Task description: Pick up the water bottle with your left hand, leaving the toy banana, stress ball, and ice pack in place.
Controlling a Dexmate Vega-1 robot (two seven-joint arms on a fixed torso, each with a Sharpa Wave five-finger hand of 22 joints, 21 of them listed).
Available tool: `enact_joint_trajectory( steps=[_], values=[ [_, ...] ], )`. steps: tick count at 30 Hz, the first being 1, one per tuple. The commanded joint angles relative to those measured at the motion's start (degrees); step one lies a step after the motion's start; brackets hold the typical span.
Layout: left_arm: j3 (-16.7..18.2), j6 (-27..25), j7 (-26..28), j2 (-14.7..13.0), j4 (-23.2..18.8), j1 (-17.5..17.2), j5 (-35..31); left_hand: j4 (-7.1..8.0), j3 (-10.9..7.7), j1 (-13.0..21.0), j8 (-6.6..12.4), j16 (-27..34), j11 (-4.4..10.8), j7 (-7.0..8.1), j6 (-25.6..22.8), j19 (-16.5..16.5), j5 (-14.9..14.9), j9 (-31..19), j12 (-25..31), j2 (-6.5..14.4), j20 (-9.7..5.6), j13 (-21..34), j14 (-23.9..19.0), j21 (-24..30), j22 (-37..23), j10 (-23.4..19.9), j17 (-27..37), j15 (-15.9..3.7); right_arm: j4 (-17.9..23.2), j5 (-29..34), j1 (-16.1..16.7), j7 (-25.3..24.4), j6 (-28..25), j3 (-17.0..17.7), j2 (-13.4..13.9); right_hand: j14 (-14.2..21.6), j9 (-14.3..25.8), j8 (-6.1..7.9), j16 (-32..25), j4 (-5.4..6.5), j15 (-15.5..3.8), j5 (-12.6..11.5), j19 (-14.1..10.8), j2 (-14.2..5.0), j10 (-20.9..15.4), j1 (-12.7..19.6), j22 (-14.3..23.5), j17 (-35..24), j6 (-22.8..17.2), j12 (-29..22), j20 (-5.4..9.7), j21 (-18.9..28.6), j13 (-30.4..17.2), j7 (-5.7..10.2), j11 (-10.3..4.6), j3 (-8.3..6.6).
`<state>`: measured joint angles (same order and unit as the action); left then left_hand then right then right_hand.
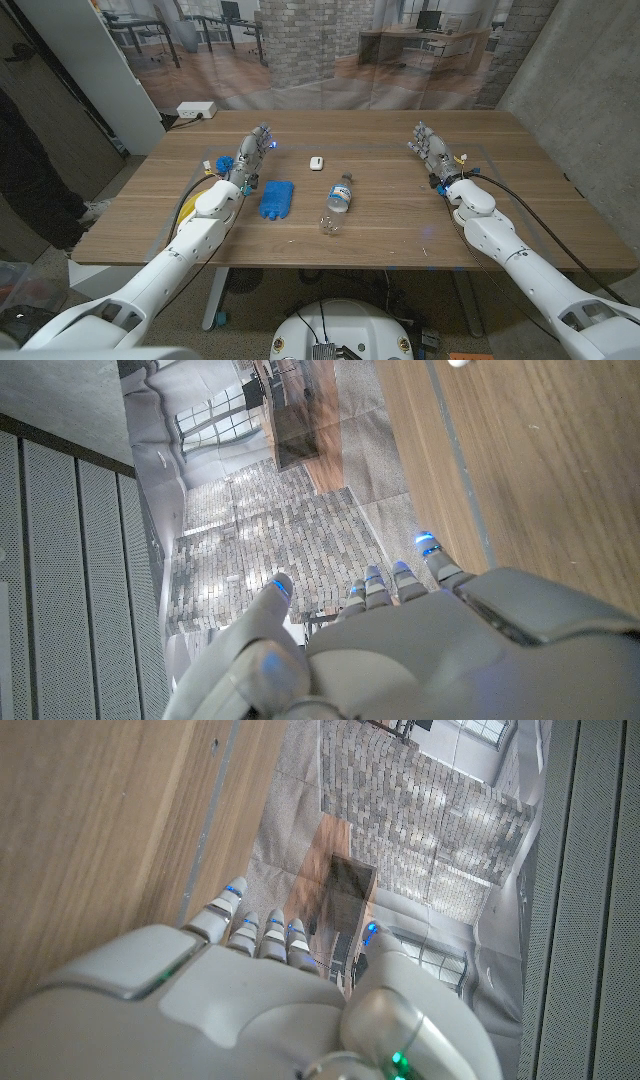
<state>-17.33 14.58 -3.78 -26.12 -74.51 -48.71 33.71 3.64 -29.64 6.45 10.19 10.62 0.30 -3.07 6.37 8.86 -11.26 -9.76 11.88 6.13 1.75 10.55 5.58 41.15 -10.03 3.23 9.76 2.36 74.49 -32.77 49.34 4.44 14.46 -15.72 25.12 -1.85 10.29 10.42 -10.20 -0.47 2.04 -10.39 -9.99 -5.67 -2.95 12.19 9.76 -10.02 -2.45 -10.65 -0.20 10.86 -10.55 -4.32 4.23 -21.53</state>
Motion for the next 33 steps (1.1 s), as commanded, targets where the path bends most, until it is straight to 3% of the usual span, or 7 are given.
enact_joint_trajectory(
  steps=[1,9,16,33],
  values=[
    [9.5,-3.8,-5.5,7.7,-0.5,-1.5,-8.9,-0.1,-0.34,0.5,0.35,0.2,-0.04,-0.01,0.4,0.3,-0.3,-0.2,0.3,0.1,0.04,0.3,0.6,0.3,-0.2,0.4,0.2,-0.03,-0.2,13.3,1.3,8.8,-5.1,13.8,-11.8,-0.3,0.1,0.41,-0.4,-0.09,0.29,-0.2,-0.3,0.11,0.0,0.6,0.1,-0.1,-0.1,-0.4,0.1,0.3,-0.1,-0.35,0.39,-0.41],
    [14.0,-5.0,-9.4,11.7,-0.1,-1.1,-14.1,-0.27,-0.36,0.6,0.48,0.2,-0.05,0.27,0.0,0.3,-0.2,-0.2,0.3,0.1,0.09,0.3,0.5,0.1,-0.2,0.4,0.2,-0.02,-0.3,21.5,0.7,14.2,-6.7,21.5,-18.9,-0.3,0.1,0.4,-0.4,-0.22,0.29,-0.2,-0.3,0.05,0.1,0.7,0.1,-0.1,-0.1,-0.4,0.04,0.3,-0.1,-0.33,0.36,-0.36],
    [15.8,-4.8,-11.5,13.2,-0.3,-0.3,-19.0,-0.72,-0.4,1.0,0.65,0.2,-0.03,1.01,-0.6,0.2,-0.1,-0.2,0.3,-0.2,0.13,0.3,0.4,-0.1,-0.2,0.2,0.2,-0.05,-0.6,26.1,0.2,17.4,-7.0,26.4,-23.2,-0.3,0.1,0.4,-0.5,-0.33,0.33,-0.1,-0.2,0.0,0.0,0.7,0.1,-0.1,-0.1,-0.4,0.02,0.3,-0.1,-0.31,0.39,-0.3],
    [16.8,-3.6,-15.2,13.1,-2.8,0.7,-28.2,-2.4,-0.7,2.4,0.87,0.1,0.38,1.54,-1.8,-0.1,0.1,-0.3,0.4,-0.8,0.03,0.2,0.0,-0.7,-0.2,-0.3,0.1,-0.18,-1.4,31.6,-0.9,21.8,-6.5,33.0,-28.5,-0.3,0.1,0.41,-0.5,-0.55,0.38,-0.1,-0.2,-0.07,0.0,0.7,0.1,-0.2,-0.1,-0.4,-0.07,0.3,-0.1,-0.22,0.4,-0.12]
  ],
)
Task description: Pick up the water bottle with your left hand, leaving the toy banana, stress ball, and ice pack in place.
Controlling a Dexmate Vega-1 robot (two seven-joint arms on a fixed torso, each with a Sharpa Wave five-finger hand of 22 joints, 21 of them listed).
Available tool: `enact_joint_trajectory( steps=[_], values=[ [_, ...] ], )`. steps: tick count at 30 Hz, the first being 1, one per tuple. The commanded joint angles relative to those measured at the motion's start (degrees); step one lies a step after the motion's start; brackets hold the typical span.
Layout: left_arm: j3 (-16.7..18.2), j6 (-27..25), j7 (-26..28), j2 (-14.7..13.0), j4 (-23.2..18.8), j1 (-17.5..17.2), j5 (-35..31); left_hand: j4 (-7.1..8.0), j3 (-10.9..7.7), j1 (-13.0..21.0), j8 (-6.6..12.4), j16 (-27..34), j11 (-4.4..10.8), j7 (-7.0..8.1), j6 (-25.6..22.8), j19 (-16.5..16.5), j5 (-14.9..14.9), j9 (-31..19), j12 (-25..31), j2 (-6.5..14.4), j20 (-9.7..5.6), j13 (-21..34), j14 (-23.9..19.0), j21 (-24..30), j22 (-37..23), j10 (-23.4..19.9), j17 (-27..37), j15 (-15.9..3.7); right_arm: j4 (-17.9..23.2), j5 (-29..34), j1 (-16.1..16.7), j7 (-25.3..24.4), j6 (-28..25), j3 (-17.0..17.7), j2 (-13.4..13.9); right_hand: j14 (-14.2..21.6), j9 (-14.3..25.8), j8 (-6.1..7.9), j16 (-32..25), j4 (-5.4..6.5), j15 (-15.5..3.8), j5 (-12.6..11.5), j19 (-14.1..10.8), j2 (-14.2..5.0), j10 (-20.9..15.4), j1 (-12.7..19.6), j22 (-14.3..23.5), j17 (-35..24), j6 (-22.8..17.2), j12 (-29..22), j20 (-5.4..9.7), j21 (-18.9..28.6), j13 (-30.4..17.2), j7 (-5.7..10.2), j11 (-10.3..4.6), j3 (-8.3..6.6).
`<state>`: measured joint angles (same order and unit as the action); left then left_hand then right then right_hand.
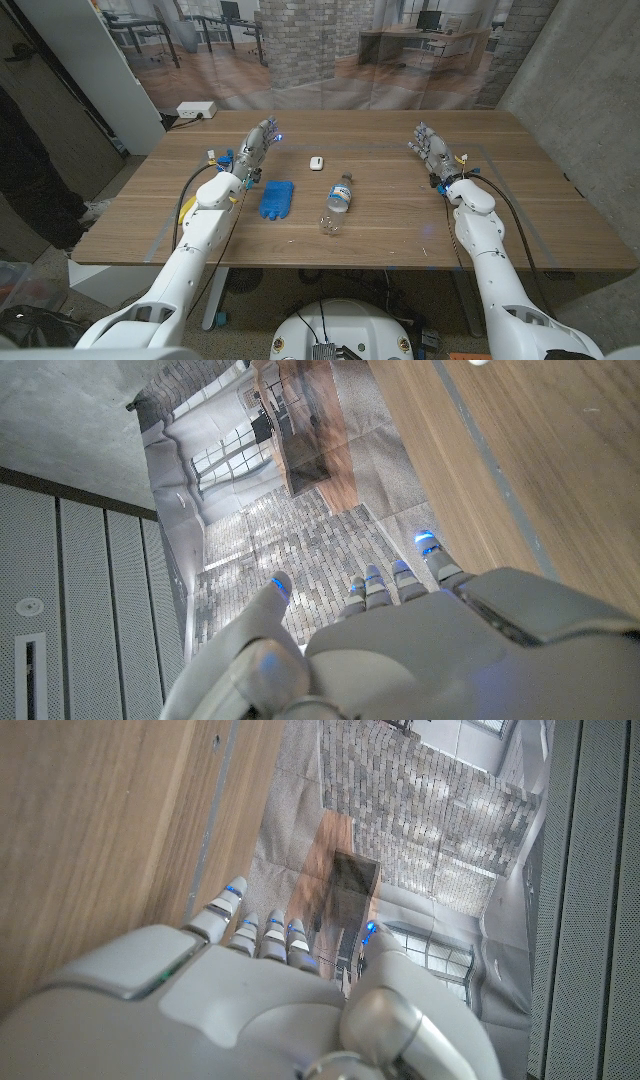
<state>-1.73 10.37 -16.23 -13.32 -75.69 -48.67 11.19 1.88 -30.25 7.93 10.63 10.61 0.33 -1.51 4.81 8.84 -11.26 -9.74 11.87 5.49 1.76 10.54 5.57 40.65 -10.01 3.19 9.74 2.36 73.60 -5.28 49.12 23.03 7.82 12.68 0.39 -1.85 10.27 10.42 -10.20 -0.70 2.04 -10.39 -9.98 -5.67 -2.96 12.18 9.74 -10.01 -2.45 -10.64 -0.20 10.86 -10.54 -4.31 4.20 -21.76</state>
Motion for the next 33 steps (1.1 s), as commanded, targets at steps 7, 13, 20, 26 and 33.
enact_joint_trajectory(
  steps=[7,13,20,26,33],
  values=[
    [0.8,1.2,-4.9,-0.9,-2.5,1.4,-8.4,-1.16,-0.21,1.4,0.41,0.1,0.52,0.11,-0.4,-0.1,0.2,-0.3,0.4,-0.2,0.0,0.3,0.0,-0.4,-0.2,-0.3,0.1,-0.27,-0.4,5.0,-0.6,4.1,0.3,6.0,-4.9,-0.3,0.2,0.43,-0.5,-0.38,0.32,-0.1,-0.2,-0.13,0.0,0.7,0.1,-0.2,-0.1,-0.4,-0.06,0.3,-0.1,-0.23,0.39,0.15],
    [0.6,1.5,-6.8,-1.9,-3.2,1.9,-10.1,-1.87,-0.35,2.0,0.37,0.1,0.71,0.27,-0.5,-0.2,0.3,-0.3,0.3,-0.3,-0.06,0.3,0.0,-0.6,-0.2,-0.4,0.0,-0.3,0.1,5.6,-0.3,4.6,0.4,6.8,-5.6,-0.3,0.2,0.44,-0.5,-0.45,0.37,-0.1,-0.2,-0.16,-0.1,0.7,0.1,-0.2,-0.2,-0.4,-0.08,0.3,-0.1,-0.24,0.43,0.2],
    [0.4,1.8,-8.6,-3.0,-4.1,2.3,-11.5,-2.55,-0.44,2.6,0.32,0.1,0.79,0.42,-0.6,-0.3,0.4,-0.3,0.3,-0.6,-0.11,0.3,-0.1,-0.8,-0.1,-0.4,0.0,-0.31,1.0,6.0,0.3,4.8,0.3,7.4,-6.3,-0.3,0.2,0.44,-0.6,-0.51,0.4,-0.1,-0.2,-0.18,-0.1,0.7,0.2,-0.2,-0.2,-0.4,-0.1,0.3,-0.1,-0.2,0.42,0.27],
    [0.0,1.9,-9.8,-4.2,-5.2,2.6,-13.1,-3.22,-0.55,3.1,0.31,0.0,0.87,0.47,-0.7,-0.4,0.5,-0.3,0.3,-0.7,-0.14,0.3,-0.1,-1.0,-0.1,-0.4,0.0,-0.31,1.8,6.2,0.9,4.9,0.3,7.7,-6.9,-0.2,0.2,0.45,-0.6,-0.56,0.41,-0.1,-0.2,-0.21,-0.2,0.7,0.2,-0.3,-0.2,-0.5,-0.1,0.3,-0.1,-0.2,0.4,0.32],
    [-0.2,2.6,-10.5,-5.3,-6.8,2.8,-14.9,-3.92,-0.66,3.8,0.26,0.0,0.88,0.52,-0.7,-0.5,0.5,-0.4,0.2,-0.8,-0.12,0.3,-0.2,-1.3,-0.1,-0.5,0.0,-0.33,2.2,6.2,1.3,4.9,0.7,8.0,-7.5,-0.2,0.2,0.46,-0.6,-0.62,0.4,0.0,-0.2,-0.25,-0.3,0.6,0.2,-0.3,-0.2,-0.5,-0.13,0.3,-0.1,-0.2,0.47,0.4]
  ],
)
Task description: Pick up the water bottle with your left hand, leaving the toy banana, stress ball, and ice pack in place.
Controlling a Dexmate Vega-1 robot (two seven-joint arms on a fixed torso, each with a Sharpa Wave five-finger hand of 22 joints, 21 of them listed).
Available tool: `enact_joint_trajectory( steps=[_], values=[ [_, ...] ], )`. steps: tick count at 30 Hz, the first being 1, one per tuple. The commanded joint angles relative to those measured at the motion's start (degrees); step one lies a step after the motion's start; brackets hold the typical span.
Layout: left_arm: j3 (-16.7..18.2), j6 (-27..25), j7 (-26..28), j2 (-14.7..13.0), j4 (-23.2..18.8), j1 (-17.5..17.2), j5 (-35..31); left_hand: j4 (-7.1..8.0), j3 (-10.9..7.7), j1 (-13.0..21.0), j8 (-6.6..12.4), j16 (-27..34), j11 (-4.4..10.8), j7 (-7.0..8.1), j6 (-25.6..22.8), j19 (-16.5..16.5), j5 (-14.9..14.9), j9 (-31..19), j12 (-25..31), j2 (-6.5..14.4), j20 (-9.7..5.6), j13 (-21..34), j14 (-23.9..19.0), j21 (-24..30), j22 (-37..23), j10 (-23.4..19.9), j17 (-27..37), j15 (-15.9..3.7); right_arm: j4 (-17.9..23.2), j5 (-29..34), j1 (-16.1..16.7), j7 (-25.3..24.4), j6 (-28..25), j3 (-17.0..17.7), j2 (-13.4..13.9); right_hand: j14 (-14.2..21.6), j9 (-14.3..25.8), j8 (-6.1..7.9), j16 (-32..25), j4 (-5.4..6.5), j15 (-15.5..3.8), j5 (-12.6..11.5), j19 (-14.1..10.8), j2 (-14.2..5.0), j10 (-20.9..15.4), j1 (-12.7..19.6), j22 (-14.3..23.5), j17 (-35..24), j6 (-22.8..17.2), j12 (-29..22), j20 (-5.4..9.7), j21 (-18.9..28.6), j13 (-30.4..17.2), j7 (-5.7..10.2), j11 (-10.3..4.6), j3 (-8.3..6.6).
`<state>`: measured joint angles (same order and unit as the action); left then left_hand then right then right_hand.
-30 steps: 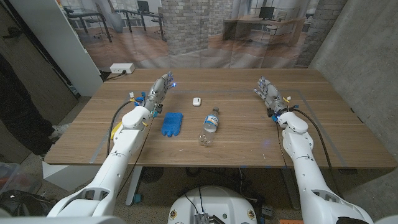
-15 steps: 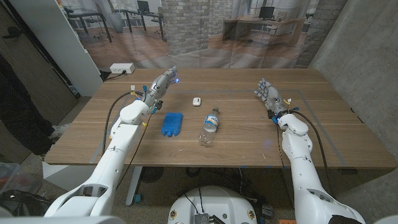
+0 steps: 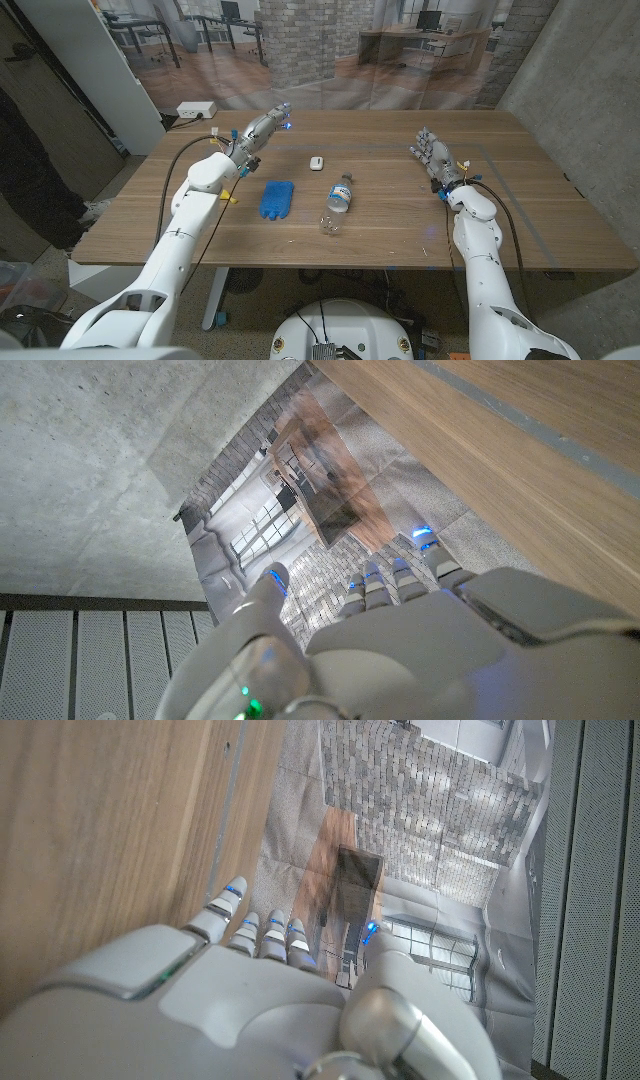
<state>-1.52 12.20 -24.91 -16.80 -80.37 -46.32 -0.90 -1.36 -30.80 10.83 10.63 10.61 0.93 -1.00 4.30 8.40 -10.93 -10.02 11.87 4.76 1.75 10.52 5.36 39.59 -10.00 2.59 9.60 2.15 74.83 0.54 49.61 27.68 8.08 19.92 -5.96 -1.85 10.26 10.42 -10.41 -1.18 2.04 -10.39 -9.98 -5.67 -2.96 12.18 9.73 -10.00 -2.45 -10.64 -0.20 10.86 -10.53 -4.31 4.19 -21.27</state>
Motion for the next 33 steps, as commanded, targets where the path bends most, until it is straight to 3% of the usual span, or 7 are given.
enact_joint_trajectory(
  steps=[1,33],
  values=[
    [-0.3,0.8,-1.9,-1.8,-2.1,0.5,-2.9,-0.78,-0.13,1.0,0.27,0.0,0.32,0.03,-0.3,-0.1,0.2,-0.1,0.2,-0.1,-0.12,0.3,0.0,-0.2,-0.2,0.1,0.2,-0.1,0.9,0.4,0.8,0.2,0.5,0.7,-1.1,-0.2,0.2,0.47,-0.4,-0.15,0.4,0.0,-0.2,-0.25,-0.3,0.6,0.2,-0.3,-0.3,-0.5,-0.13,0.3,-0.1,-0.23,0.48,-0.08],
    [-3.1,2.7,-10.8,-8.7,-8.1,4.2,-9.6,-2.83,-0.28,2.7,0.13,-0.1,0.59,0.31,-0.4,-0.4,0.5,-0.1,0.1,-0.4,-0.37,0.3,0.1,-1.0,-0.2,0.2,0.2,-0.5,2.4,-0.9,1.6,0.0,3.4,0.6,-1.5,0.0,0.2,0.8,-0.4,-0.57,0.42,0.0,-0.4,-0.34,-0.9,0.7,0.2,-0.2,-1.4,-0.7,-0.15,0.3,-0.1,0.09,0.51,0.15]
  ],
)
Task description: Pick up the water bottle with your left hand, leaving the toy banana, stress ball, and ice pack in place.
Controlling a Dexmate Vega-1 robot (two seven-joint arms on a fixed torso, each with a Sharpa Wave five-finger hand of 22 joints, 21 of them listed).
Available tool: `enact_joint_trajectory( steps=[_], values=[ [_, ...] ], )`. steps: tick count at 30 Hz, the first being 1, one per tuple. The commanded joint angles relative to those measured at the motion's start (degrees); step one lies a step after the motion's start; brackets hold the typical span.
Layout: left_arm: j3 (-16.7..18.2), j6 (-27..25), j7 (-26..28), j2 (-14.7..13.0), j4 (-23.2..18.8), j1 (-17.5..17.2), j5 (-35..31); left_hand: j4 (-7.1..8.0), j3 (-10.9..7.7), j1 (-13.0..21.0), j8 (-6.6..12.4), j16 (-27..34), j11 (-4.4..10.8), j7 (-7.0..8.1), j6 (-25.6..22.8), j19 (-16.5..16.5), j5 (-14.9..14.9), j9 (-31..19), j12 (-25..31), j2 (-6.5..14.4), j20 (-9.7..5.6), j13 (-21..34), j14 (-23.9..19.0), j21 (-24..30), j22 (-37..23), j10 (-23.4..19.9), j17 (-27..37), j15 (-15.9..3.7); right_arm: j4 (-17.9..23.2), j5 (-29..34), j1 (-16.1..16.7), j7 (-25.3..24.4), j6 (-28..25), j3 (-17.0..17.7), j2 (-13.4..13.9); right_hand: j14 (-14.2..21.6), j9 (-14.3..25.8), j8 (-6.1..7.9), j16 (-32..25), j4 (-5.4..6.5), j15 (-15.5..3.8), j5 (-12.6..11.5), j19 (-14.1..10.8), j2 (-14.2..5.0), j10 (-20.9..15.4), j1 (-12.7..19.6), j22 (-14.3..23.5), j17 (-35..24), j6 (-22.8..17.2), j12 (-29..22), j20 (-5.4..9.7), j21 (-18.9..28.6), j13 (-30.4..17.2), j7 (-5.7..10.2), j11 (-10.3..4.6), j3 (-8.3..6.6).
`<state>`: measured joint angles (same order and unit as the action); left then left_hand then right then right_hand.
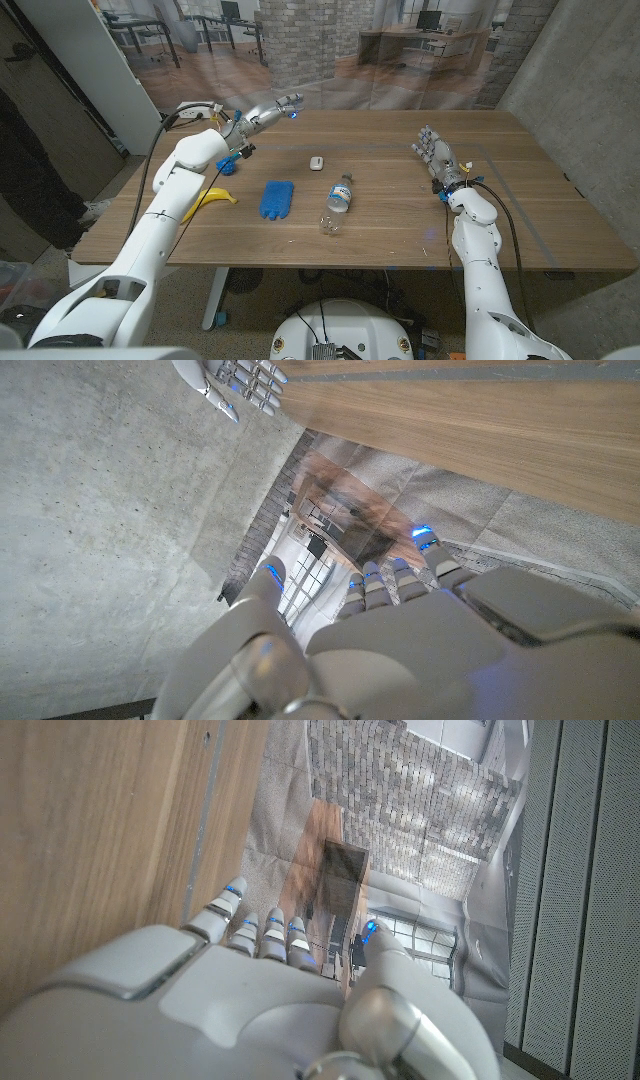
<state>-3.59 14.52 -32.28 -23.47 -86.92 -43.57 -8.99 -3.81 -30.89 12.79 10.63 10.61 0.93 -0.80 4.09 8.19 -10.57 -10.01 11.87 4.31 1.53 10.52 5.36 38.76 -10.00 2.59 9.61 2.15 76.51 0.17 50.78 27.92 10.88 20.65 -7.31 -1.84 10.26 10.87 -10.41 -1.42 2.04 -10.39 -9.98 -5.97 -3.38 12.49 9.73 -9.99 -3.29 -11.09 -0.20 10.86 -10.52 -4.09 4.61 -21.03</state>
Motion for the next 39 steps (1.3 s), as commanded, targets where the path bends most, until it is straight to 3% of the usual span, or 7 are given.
enact_joint_trajectory(
  steps=[1,39],
  values=[
    [-1.1,0.4,-3.8,-2.2,-1.7,1.7,-1.7,-0.47,-0.19,0.8,0.12,-0.1,0.61,0.07,-0.2,-0.2,0.1,-0.1,0.1,0.1,-0.17,0.3,0.1,-0.2,-0.2,0.2,0.2,-0.46,0.8,-0.5,0.5,-0.2,0.6,-0.2,-0.1,0.0,0.2,0.35,-0.4,-0.34,0.42,0.0,-0.4,-0.04,-0.5,0.4,0.2,-0.3,-0.5,-0.2,-0.13,0.3,-0.2,-0.13,0.09,-0.08],
    [-6.5,4.7,-12.7,-5.6,-2.2,9.4,-7.2,-3.47,-0.22,3.4,0.27,0.1,1.36,0.56,-0.9,-1.2,0.3,-0.1,0.3,-0.6,-0.34,0.3,-0.6,-1.2,-0.2,-0.8,0.2,-0.92,-0.3,-1.7,0.8,-1.2,2.3,0.0,-0.3,0.1,0.2,0.32,-0.4,-0.7,0.44,0.0,-0.4,-0.18,-0.8,0.4,0.2,-0.3,-1.0,-0.2,-0.27,0.3,-0.2,-0.17,0.17,0.26]
  ],
)
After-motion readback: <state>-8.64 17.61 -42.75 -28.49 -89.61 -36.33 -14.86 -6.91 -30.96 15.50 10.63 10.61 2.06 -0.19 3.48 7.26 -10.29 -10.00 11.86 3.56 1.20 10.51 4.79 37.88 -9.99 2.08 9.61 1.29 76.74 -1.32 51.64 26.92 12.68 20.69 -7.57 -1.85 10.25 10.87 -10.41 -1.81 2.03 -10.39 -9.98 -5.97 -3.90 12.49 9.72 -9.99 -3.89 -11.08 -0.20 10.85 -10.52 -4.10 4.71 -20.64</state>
